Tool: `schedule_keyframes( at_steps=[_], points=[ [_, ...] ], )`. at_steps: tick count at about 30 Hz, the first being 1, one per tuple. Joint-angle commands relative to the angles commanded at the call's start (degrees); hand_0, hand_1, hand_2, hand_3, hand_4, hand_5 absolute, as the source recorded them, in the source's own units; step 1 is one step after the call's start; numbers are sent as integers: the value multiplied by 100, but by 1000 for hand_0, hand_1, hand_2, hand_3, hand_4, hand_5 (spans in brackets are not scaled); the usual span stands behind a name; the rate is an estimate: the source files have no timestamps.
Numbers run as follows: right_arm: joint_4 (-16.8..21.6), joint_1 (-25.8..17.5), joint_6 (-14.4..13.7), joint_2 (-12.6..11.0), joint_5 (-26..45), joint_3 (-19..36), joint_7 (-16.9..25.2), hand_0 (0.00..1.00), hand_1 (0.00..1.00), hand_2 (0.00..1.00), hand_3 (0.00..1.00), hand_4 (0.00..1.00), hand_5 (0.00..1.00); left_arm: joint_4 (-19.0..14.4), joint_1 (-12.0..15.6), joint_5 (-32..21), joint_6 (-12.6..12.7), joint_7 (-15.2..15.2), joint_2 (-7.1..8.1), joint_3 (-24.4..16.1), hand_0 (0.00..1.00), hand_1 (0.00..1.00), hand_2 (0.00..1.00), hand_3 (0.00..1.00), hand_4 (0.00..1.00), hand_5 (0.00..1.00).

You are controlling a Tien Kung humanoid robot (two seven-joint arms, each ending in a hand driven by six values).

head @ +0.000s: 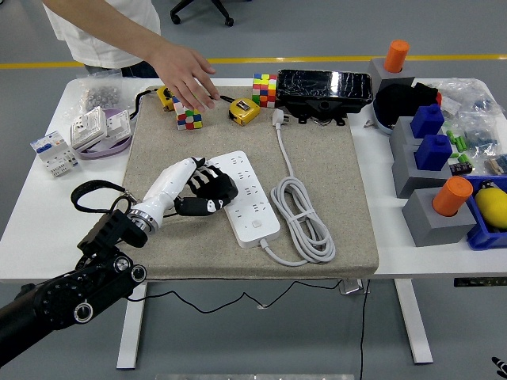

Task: Put the plug near the board,insert it into the board,press the button,pull the plug out

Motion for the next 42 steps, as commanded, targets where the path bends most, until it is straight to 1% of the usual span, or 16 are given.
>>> schedule_keyframes(
  at_steps=[10, 20, 31, 38, 39, 42],
  points=[
    [14, 7, 2, -3, -1, -8, 4, 529, 630, 623, 548, 885, 412, 159, -53, 62, 13, 83, -87, 63, 339, 373, 434, 525, 608, 2],
    [8, -1, 4, 0, 0, -8, 3, 529, 631, 622, 549, 885, 411, 177, -17, 147, -16, 138, -67, 12, 340, 373, 434, 526, 607, 2],
    [9, 0, 2, -3, -10, 0, 5, 530, 631, 623, 550, 885, 411, 69, 43, 248, -88, 172, 10, -27, 339, 370, 433, 524, 608, 2],
    [12, 6, 2, -6, -8, -14, 6, 530, 631, 623, 549, 885, 412, 93, 35, 252, -109, 181, -2, -13, 341, 371, 431, 524, 606, 2],
    [15, 7, 3, -7, -5, -14, 6, 530, 631, 623, 549, 885, 412, 99, 35, 237, -108, 169, -4, -10, 364, 422, 480, 543, 624, 2],
    [15, 7, 3, -6, -5, -8, 5, 530, 631, 623, 549, 885, 412, 100, 32, 194, -150, 161, 0, 4, 364, 422, 480, 543, 624, 2]
  ],
)
